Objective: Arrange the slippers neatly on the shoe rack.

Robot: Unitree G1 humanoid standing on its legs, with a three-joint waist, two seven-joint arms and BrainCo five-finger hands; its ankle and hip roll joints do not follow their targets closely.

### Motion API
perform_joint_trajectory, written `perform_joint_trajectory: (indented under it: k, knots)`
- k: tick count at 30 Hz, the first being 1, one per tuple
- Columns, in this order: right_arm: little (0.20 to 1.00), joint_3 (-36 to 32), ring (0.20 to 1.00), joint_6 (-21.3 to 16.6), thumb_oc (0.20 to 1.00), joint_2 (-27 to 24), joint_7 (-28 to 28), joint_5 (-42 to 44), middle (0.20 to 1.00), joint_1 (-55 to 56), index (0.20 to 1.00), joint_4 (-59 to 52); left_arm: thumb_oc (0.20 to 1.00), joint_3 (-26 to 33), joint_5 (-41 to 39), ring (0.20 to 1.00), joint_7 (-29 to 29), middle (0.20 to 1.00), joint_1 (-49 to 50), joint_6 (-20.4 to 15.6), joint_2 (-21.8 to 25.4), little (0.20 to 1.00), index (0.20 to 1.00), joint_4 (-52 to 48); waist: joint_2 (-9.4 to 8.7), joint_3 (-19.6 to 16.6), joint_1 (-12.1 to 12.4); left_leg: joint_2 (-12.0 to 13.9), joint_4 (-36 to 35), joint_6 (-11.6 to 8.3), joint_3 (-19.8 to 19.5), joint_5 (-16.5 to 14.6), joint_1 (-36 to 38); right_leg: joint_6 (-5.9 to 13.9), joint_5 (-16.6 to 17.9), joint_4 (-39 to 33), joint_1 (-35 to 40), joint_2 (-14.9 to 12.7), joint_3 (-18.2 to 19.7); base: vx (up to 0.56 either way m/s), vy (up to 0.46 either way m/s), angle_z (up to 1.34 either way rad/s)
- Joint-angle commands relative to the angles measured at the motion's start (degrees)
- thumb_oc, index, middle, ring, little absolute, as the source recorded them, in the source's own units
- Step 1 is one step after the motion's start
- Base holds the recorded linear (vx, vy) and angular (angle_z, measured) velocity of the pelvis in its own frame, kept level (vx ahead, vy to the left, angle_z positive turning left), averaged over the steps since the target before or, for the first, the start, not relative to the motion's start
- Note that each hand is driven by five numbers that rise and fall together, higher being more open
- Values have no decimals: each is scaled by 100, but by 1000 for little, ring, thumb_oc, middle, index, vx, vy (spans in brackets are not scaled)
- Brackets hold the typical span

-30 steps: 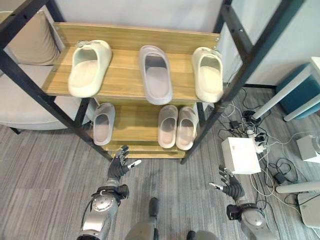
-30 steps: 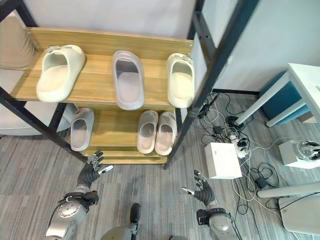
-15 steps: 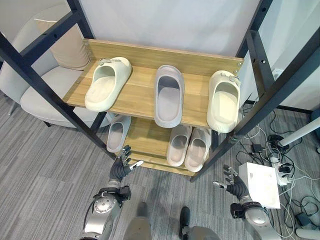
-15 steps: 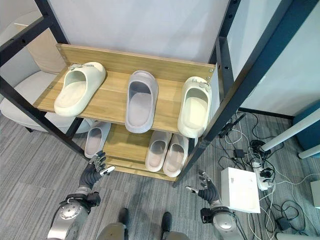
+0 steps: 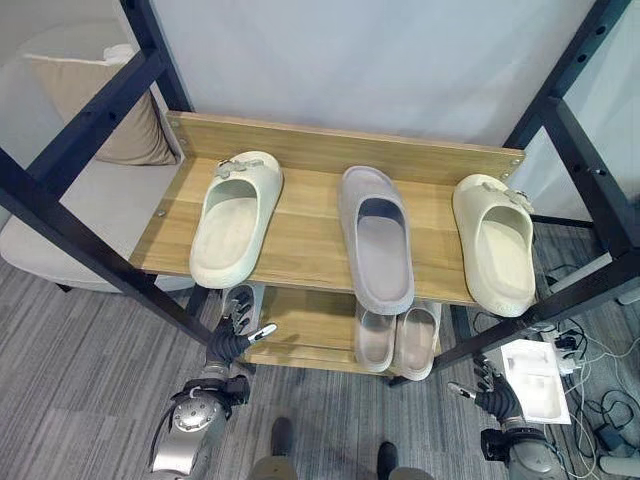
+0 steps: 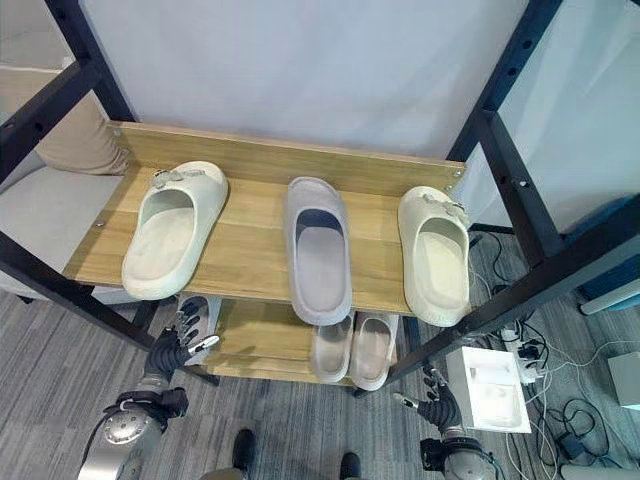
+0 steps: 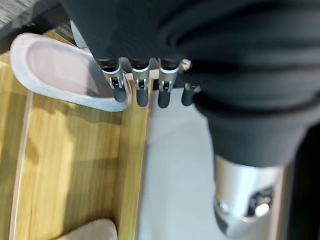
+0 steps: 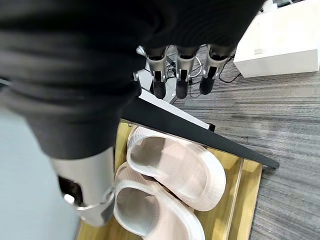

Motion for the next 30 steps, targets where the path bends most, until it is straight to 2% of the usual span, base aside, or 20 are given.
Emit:
perform_joint_trajectory:
  k: [1,11,17,21,24,27,30]
  knots:
    - [1000,652,1000,-145,1000,22,453,-1090,1000,297,1000,-893,1000,10,192,1000,-4,1000,-68,-207,-109,1000,1000,-252,95,-139,-10,253,-37,20,180,-553,289,64,-270,156,-89,57,151,-42,65,-9]
    - [1000,353,1000,9,1000,-35,252,-1799,1000,953,1000,-795,1000,27,290,1000,183,1000,-102,-220,-96,1000,1000,-276,80,-63,-242,240,-37,34,349,-574,301,128,-158,88,-172,14,294,-33,20,-13]
    - [1000,565,1000,-55,1000,-373,575,-1826,1000,858,1000,-1058,1000,-96,366,1000,82,1000,-148,-232,-43,1000,1000,-235,95,-31,-324,261,-37,29,473,-587,343,156,-95,49,-237,9,409,-19,-8,-18]
    - [1000,779,1000,-103,1000,-577,642,-2138,1000,544,1000,-1592,1000,-149,391,1000,29,1000,-222,-205,-35,1000,1000,-248,137,-38,-295,274,-37,31,458,-584,364,148,-116,37,-200,3,387,-4,-3,-5]
    - [1000,842,1000,-285,1000,-831,665,-2311,1000,415,1000,-2847,1000,-219,419,1000,78,1000,-268,-219,-41,1000,1000,-206,162,-82,-280,271,-37,27,415,-583,380,136,-148,55,-167,14,358,6,5,5]
    - [1000,869,1000,-390,1000,-1017,791,-2151,1000,521,1000,-3631,1000,-285,460,1000,103,1000,-269,-248,20,1000,1000,-154,176,-121,-280,282,-37,14,386,-584,390,130,-169,86,-156,24,318,2,9,10]
    - [1000,850,1000,-433,1000,-1096,824,-2061,1000,552,1000,-3927,1000,-283,482,1000,93,1000,-274,-254,57,1000,1000,-169,173,-156,-283,289,-37,10,376,-589,395,130,-177,88,-146,30,296,3,3,5]
